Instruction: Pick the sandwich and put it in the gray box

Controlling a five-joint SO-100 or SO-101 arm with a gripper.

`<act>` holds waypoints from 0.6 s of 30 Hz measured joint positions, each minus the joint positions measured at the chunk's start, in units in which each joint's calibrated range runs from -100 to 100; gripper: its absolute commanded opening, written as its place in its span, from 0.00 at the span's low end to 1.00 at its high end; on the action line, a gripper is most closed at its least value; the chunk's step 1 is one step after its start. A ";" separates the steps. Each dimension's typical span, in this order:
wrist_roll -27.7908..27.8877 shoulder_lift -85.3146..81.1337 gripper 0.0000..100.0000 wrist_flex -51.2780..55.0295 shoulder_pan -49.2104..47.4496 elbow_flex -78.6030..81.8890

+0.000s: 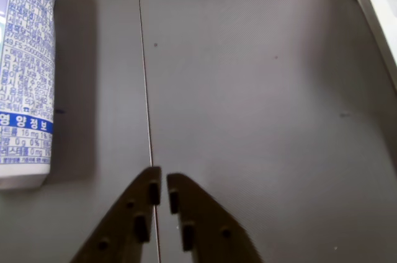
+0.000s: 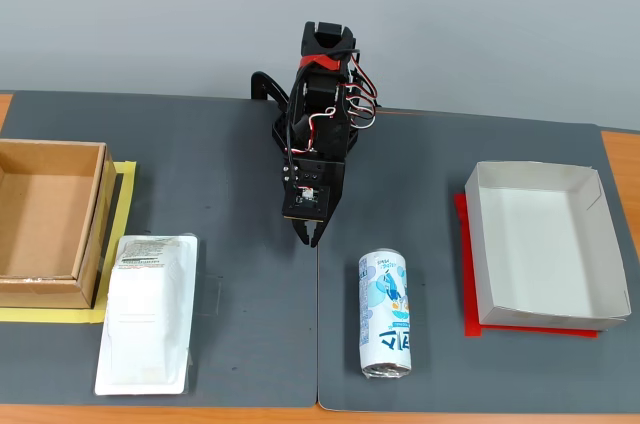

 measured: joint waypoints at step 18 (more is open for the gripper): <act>-0.20 0.00 0.02 0.00 0.29 0.00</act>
